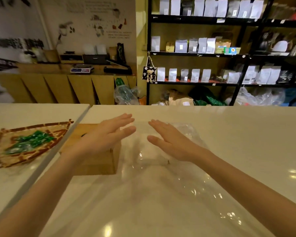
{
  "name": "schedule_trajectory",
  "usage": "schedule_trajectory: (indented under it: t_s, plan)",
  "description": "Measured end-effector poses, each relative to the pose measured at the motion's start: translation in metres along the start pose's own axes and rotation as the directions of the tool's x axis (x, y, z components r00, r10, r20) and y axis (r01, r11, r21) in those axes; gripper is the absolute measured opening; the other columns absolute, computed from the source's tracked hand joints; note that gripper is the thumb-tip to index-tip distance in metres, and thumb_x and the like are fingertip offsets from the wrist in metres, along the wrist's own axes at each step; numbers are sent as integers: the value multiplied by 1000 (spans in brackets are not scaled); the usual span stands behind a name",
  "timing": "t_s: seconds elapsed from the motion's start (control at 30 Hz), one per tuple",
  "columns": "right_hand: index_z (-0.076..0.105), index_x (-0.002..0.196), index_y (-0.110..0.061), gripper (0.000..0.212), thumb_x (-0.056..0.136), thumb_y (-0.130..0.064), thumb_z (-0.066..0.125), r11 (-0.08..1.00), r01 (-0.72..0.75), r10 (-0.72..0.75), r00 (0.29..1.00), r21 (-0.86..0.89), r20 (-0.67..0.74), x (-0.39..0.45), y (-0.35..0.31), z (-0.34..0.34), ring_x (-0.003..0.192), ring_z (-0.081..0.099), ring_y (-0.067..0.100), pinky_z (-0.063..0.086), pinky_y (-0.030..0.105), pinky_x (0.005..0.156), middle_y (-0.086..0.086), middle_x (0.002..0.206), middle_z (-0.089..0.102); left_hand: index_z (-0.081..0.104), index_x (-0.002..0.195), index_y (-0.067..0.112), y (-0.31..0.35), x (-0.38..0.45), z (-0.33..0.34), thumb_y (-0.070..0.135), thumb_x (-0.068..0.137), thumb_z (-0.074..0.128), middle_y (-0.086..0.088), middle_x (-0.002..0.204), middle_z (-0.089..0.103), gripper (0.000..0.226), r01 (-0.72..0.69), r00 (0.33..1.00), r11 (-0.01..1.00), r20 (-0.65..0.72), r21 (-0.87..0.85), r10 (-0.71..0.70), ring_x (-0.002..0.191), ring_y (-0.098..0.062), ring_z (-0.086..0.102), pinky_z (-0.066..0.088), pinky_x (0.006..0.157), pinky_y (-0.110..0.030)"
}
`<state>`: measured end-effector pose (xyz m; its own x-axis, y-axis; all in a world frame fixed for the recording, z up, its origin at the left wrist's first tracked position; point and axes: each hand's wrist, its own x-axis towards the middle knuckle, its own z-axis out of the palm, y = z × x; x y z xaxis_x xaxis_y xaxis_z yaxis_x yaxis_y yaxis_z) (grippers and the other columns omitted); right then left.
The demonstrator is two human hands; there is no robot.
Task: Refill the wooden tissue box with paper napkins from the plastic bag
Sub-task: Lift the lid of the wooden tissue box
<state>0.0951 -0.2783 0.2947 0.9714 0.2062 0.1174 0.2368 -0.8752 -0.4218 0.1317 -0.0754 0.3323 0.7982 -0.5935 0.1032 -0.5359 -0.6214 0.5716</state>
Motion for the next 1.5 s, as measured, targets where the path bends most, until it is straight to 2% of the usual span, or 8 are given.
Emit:
schedule_trajectory:
  t_s: [0.23,0.47,0.77,1.07,1.2,1.3,1.4,1.5]
  plan:
    - [8,148,-25,83,83,-63,44,991,137,-136,985,-3,110,40,-57,22,144,6,10,5,36,118,-6,158,6,15,144,36,-68,-23,-36,98,26,29,11,156,10,134,234,971,966,31,108,-239,142,-13,12,14,114,-37]
    - [5,148,-22,95,76,-74,37,960,200,-162,968,-197,191,68,-67,39,145,2,12,-2,34,117,-3,159,3,7,144,37,-109,-36,-39,89,37,49,18,155,1,126,206,974,971,67,120,-215,142,-9,6,14,118,-39]
    - [2,148,-22,109,59,-85,6,891,283,-228,955,-356,188,70,-54,39,145,2,9,-7,36,118,-3,159,4,18,143,35,-112,-30,-35,94,33,41,16,155,14,128,147,989,973,-19,176,-146,141,-7,14,18,115,-36]
    - [33,142,-26,109,57,-88,4,955,225,-214,974,-194,76,77,-60,35,138,29,10,2,38,119,-4,150,36,37,136,34,-103,-17,-54,84,46,49,8,139,45,104,250,965,955,37,162,-259,125,-15,42,36,98,-28]
    - [71,88,-23,82,69,-76,12,970,241,-240,959,-9,-149,89,-64,35,82,60,14,41,32,88,1,86,72,66,110,27,-93,-4,-73,89,37,46,12,93,65,97,239,970,971,35,-1,-239,93,-11,58,44,77,-19]
    - [47,50,-24,63,80,-74,24,973,182,-150,966,140,-212,93,-67,35,54,43,10,33,23,60,-3,53,47,71,94,22,-100,3,-77,72,56,56,6,90,67,65,242,967,961,-53,-130,-251,97,-16,59,42,80,-22]
    - [37,48,-13,62,73,-67,20,960,138,-74,964,245,-254,99,-71,31,53,40,15,32,27,60,3,52,39,69,87,32,-110,3,-74,84,35,59,4,90,71,74,200,966,946,-109,-253,-234,91,-12,63,45,75,-17]
    - [46,52,-3,79,67,-74,14,944,107,-12,957,313,-289,110,-68,33,60,49,25,41,37,67,13,56,48,65,88,37,-114,4,-58,63,61,64,16,89,69,37,175,952,901,-166,-397,-258,88,-2,62,45,85,-21]
